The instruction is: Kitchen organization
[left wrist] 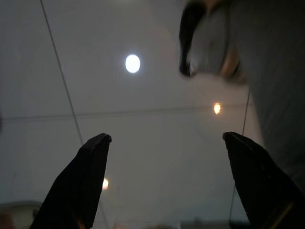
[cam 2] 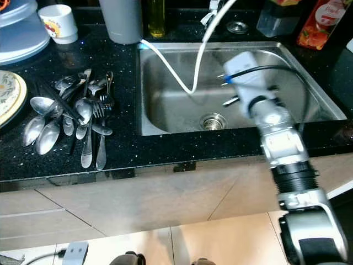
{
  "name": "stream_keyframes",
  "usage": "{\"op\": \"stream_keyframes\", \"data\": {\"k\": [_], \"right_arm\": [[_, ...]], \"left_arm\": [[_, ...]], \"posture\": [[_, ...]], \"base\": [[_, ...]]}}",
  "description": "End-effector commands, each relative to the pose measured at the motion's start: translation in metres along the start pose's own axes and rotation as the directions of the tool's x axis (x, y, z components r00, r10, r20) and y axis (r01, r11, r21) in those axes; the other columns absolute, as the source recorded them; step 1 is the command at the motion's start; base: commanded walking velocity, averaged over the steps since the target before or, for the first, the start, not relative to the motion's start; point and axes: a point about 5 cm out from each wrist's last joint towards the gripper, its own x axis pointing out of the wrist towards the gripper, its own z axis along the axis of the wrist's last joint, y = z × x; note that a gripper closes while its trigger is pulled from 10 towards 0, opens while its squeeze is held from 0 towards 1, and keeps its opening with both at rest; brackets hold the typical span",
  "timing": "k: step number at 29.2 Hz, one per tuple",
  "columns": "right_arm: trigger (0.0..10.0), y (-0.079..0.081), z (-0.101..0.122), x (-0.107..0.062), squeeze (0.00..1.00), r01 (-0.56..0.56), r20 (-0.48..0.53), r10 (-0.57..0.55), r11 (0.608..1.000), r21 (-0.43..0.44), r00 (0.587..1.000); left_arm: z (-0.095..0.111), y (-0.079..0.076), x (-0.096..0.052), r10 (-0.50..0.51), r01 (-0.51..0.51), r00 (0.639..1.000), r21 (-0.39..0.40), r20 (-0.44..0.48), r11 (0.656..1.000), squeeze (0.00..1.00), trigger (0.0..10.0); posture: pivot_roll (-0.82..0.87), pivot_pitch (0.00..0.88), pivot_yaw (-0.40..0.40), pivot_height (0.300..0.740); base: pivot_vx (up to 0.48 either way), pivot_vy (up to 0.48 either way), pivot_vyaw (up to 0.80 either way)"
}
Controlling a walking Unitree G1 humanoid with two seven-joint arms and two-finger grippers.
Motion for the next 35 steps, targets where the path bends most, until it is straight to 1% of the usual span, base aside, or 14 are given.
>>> {"op": "stream_keyframes", "data": {"k": [1, 2, 5, 9, 13, 20, 21, 22, 23, 24, 25, 26, 31, 35], "right_arm": [[10.0, -0.007, -0.007, -0.001, 0.0, 0.032, -0.04, -0.031, 0.999, 0.015, 0.999], [10.0, -0.014, -0.009, -0.002, 0.0, 0.037, -0.048, -0.036, 0.999, 0.021, 0.998], [10.0, -0.018, -0.011, -0.003, 0.0, 0.018, -0.058, -0.017, 1.0, 0.005, 0.998], [10.0, -0.016, -0.013, -0.004, 0.0, -0.058, -0.077, 0.057, 0.998, -0.016, 0.995], [10.0, -0.004, -0.013, -0.002, 0.0, -0.169, -0.124, 0.161, 0.984, -0.055, 0.979], [10.0, 0.008, 0.003, 0.004, 0.0, -0.236, -0.072, 0.231, 0.97, -0.06, 0.97], [10.0, 0.01, 0.008, 0.006, 0.07, -0.24, -0.051, 0.237, 0.969, -0.053, 0.97], [10.0, 0.01, 0.008, 0.006, 0.07, -0.24, -0.051, 0.237, 0.969, -0.053, 0.97], [10.0, 0.011, 0.012, 0.007, 0.22, -0.242, -0.037, 0.241, 0.969, -0.042, 0.97], [10.0, 0.011, 0.012, 0.007, 0.22, -0.242, -0.037, 0.241, 0.969, -0.042, 0.97], [10.0, 0.012, 0.015, 0.008, 0.97, -0.244, -0.022, 0.243, 0.969, -0.029, 0.97], [10.0, 0.014, 0.018, 0.009, 1.0, -0.252, -0.005, 0.252, 0.968, -0.017, 0.968], [10.0, 0.018, 0.029, 0.009, 1.0, -0.272, 0.074, 0.267, 0.96, 0.063, 0.961], [10.0, 0.013, 0.035, 0.005, 1.0, -0.276, 0.145, 0.26, 0.955, 0.108, 0.955]], "left_arm": [[-0.014, -0.009, 0.0, -0.04, 0.04, 0.998, 0.002, -0.047, 0.999, 0.0, 10.0], [-0.017, -0.007, -0.001, -0.037, 0.038, 0.998, 0.002, -0.051, 0.999, 0.0, 10.0], [-0.02, -0.005, -0.002, -0.036, 0.036, 0.998, 0.001, -0.055, 0.999, 0.0, 10.0], [-0.022, -0.003, -0.003, -0.036, 0.036, 0.998, 0.0, -0.057, 0.999, 0.0, 10.0], [-0.026, -0.003, -0.003, -0.042, 0.042, 0.998, -0.005, -0.056, 0.999, 0.0, 10.0], [-0.029, -0.005, -0.004, -0.047, 0.046, 0.997, -0.013, -0.054, 0.999, 0.0, 10.0], [-0.03, -0.005, -0.004, -0.048, 0.047, 0.998, -0.014, -0.052, 0.999, 0.0, 10.0], [-0.03, -0.005, -0.004, -0.048, 0.047, 0.998, -0.014, -0.052, 0.999, 0.0, 10.0], [-0.03, -0.006, -0.004, -0.048, 0.047, 0.998, -0.015, -0.05, 0.999, 0.0, 10.0], [-0.03, -0.006, -0.004, -0.048, 0.047, 0.998, -0.015, -0.05, 0.999, 0.0, 10.0], [-0.03, -0.006, -0.004, -0.047, 0.046, 0.998, -0.017, -0.048, 0.999, 0.0, 10.0], [-0.03, -0.005, -0.004, -0.044, 0.043, 0.998, -0.02, -0.044, 0.999, 0.0, 10.0], [-0.027, 0.0, -0.004, -0.021, 0.02, 0.999, -0.035, -0.028, 0.999, 0.0, 10.0], [-0.021, 0.005, -0.004, -0.002, 0.001, 1.0, -0.045, -0.011, 0.999, 0.0, 10.0]], "posture": [[0.02, 0.187, -0.057, 0.74], [0.02, 0.192, -0.056, 0.74], [0.02, 0.206, -0.056, 0.74], [0.02, 0.217, -0.057, 0.74], [0.02, 0.243, -0.067, 0.74], [0.01, 0.272, -0.082, 0.74], [0.02, 0.277, -0.084, 0.74], [0.02, 0.277, -0.084, 0.74], [0.02, 0.277, -0.084, 0.74], [0.02, 0.277, -0.084, 0.74], [0.02, 0.282, -0.086, 0.74], [0.02, 0.282, -0.086, 0.74], [0.03, 0.28, -0.084, 0.74], [0.02, 0.262, -0.07, 0.74]], "base": [[0.0, 0.0, 0.0], [0.0, 0.0, 0.0], [0.0, 0.0, 0.0], [0.0, 0.0, 0.0], [0.0, 0.0, 0.0], [0.0, 0.0, 0.0], [0.0, 0.0, 0.0], [0.0, 0.0, 0.0], [0.0, 0.0, 0.0], [0.0, 0.0, 0.0], [0.0, 0.0, 0.0], [0.0, 0.0, 0.0], [0.0, 0.0, 0.0], [0.0, 0.0, 0.0]]}}
